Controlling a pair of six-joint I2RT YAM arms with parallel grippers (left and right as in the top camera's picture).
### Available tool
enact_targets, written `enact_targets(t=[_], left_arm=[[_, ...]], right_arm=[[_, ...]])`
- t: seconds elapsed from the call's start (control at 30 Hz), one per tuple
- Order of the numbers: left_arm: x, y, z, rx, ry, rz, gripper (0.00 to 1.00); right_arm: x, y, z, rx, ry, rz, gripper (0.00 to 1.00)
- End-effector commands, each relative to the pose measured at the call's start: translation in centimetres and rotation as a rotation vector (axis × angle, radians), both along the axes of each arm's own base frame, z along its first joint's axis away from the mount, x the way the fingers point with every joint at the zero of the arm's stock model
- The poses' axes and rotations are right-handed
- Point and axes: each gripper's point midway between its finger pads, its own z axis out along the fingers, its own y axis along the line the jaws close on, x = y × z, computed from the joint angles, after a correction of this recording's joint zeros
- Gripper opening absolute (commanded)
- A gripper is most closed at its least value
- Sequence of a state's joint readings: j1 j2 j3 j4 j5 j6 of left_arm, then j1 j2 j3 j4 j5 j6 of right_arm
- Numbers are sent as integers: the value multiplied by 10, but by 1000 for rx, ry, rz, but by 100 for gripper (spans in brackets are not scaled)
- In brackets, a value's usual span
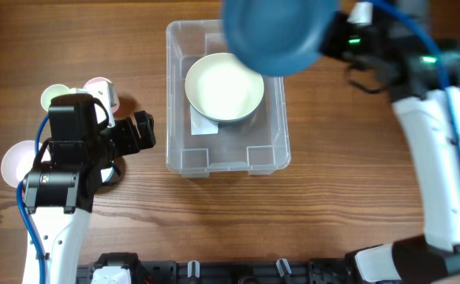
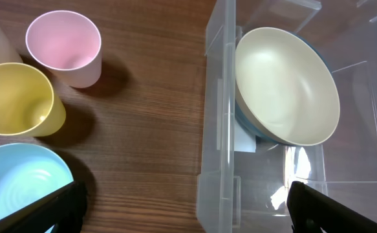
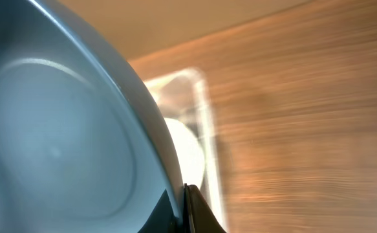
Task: Pack container
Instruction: 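Carry the teal bowl over and stack it onto the cream bowl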
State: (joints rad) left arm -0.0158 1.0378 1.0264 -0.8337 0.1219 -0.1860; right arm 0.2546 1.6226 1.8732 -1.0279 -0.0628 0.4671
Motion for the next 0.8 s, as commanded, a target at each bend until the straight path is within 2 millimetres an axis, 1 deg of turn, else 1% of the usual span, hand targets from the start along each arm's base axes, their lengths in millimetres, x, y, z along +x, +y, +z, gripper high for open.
enact_targets(t=[0.0,0.03,0.1,0.13,0.23,0.33,0.37,0.43,0.47,0.5,0.53,0.63,0.67,0.7,0.77], left_arm=[[2,-2,7,-15,-17,-2,100],[2,-2,7,-15,-17,-2,100],[2,-2,7,-15,-17,-2,100],[2,-2,7,-15,-17,-2,100],[2,-2,7,-15,-16,-2,100],[2,-2,7,-15,-17,-2,100],[2,-2,7,-15,-17,-2,100],[2,-2,7,-15,-17,-2,100],[2,-2,7,-15,-17,-2,100],[2,-2,7,-15,-17,-2,100],[2,-2,7,-15,-17,-2,100],[2,-2,7,-15,-17,-2,100],[2,-2,7,-15,-17,-2,100],[2,-2,7,-15,-17,-2,100],[2,-2,7,-15,-16,-2,100]], right_arm=[[14,52,-51,-29,97,86,4],[18,69,-72,-39,135,109,4],[25,86,-108,-61,198,128,4],[29,91,-125,-67,229,126,4],[35,94,-162,-83,301,112,4],[36,94,-187,-105,350,115,4],[36,94,-191,-108,359,115,4],[36,94,-194,-113,364,119,4],[36,94,-193,-119,360,129,17],[36,94,-191,-125,352,141,32],[35,94,-191,-131,352,150,37],[27,90,-187,-146,371,159,37],[23,88,-185,-159,376,178,35],[17,88,-183,-169,386,197,32],[8,94,-180,-172,394,282,20]])
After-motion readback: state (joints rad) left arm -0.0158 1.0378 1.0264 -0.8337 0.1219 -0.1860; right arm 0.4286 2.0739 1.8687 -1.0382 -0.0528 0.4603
